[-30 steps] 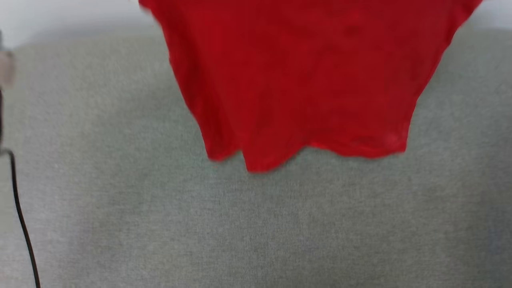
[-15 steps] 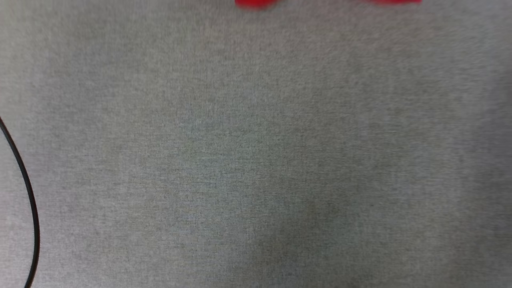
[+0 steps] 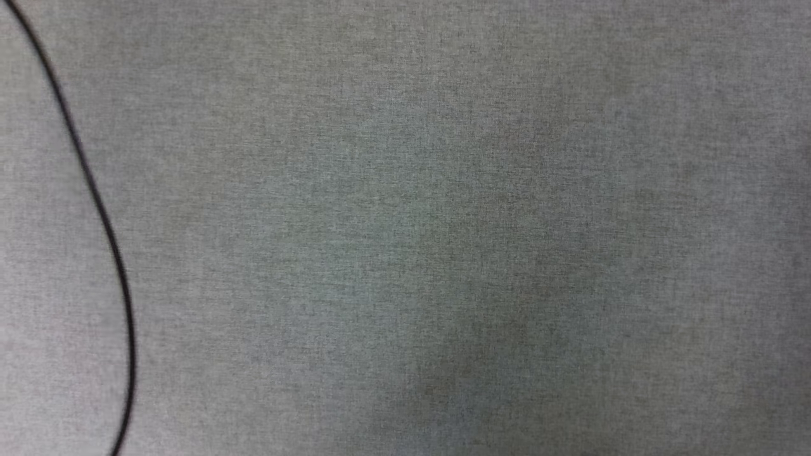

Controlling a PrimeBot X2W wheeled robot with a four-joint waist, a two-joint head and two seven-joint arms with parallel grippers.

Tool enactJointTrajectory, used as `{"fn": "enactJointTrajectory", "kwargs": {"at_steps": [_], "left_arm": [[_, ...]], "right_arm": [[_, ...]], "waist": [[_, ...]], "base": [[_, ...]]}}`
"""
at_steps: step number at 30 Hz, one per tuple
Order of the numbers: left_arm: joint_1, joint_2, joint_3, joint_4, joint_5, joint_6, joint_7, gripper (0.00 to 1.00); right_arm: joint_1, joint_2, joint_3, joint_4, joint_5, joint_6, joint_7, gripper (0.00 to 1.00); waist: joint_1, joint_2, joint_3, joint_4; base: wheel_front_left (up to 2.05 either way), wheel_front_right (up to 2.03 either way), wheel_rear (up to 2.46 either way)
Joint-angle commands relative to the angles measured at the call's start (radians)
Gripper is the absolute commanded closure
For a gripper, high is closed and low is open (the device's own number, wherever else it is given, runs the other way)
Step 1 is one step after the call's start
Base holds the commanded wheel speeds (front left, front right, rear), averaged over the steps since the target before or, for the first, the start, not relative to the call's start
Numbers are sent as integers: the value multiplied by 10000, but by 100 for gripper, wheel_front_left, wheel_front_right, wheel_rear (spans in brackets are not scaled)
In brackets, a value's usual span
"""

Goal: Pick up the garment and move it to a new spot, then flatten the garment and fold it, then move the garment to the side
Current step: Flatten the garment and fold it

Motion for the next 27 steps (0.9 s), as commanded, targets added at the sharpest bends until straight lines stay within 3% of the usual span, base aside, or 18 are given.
{"fn": "enactJointTrajectory", "kwargs": {"at_steps": [1, 8, 11, 18, 27], "left_arm": [[471, -139, -80, 162, -86, -2, -156, 100], [2635, -779, -358, 276, -362, 24, -453, 100], [4734, -1204, -657, -247, -585, -50, -490, 100], [7568, -1464, -994, -950, -835, 36, -485, 100], [10394, -1324, -1056, -1197, -1286, 271, -408, 100]], "right_arm": [[533, -200, 252, 140, -173, -18, -181, 100], [2596, -572, 493, 711, 629, -18, -518, 100], [4424, -880, 813, 803, 1532, -18, -569, 100], [7346, -1169, 1757, 491, 3015, -17, -431, 100], [10287, -1498, 3430, -838, 5081, -18, 63, 100]], "waist": [[-3, 0, -33, 47], [-3, 0, -519, 89], [-3, 0, -1207, 84], [-3, 0, -2301, 43], [-3, 0, -3726, -41]], "base": [[0, 0, 0], [0, 0, 0], [0, 0, 0], [0, 0, 0], [0, 0, 0]]}}
